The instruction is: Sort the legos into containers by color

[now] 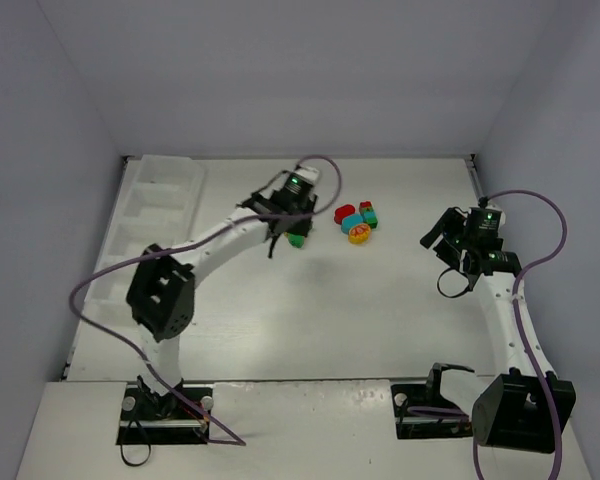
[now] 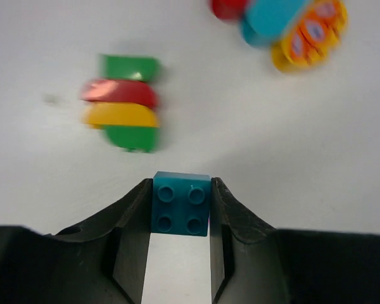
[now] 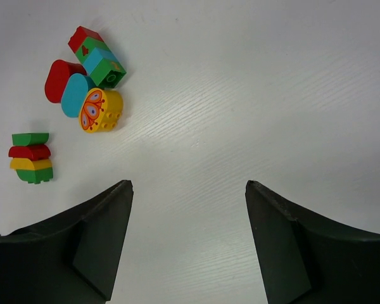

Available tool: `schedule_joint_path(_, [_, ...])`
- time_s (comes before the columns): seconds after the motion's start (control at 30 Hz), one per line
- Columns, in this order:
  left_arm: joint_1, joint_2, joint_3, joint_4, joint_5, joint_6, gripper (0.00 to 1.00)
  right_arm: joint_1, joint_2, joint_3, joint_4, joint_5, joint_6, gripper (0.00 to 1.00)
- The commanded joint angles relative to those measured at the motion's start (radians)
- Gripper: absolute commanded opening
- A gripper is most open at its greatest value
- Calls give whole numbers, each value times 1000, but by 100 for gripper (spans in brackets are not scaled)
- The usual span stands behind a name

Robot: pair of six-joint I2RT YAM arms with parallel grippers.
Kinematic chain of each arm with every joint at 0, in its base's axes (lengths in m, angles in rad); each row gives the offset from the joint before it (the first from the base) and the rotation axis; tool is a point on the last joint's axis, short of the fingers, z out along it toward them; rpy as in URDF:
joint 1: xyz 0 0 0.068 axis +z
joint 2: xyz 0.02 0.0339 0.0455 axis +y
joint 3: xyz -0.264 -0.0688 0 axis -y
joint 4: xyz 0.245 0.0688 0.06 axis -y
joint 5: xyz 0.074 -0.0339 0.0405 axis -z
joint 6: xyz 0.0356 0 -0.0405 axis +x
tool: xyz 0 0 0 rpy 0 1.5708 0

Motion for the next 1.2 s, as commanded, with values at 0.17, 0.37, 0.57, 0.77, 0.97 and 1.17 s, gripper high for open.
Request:
schedule_joint_path(0.17, [446,-228,34,-60,-76,97,0,-2,7,41,39,-22,-33,68])
schedule_joint_path(0.37, [690,-117,98,-53,-48,109,3,-2,18,50,48,-42,-56,68])
schedule_joint_path(0.57, [813,4,177,-23,-31,109,11,-2,20,26,62,-94,-73,68])
schedule_joint_path(0.77, [828,50,172,-38,-105,114,19,-3,4,26,60,-94,-91,68])
schedule_joint_path(0.97, [841,12,122,-32,-111,91,41,-2,27,38,62,-130,-94,68])
schedule_joint_path(1.17, [842,-40,102,-23,-96,86,59,15,44,55,68,-154,-98,67])
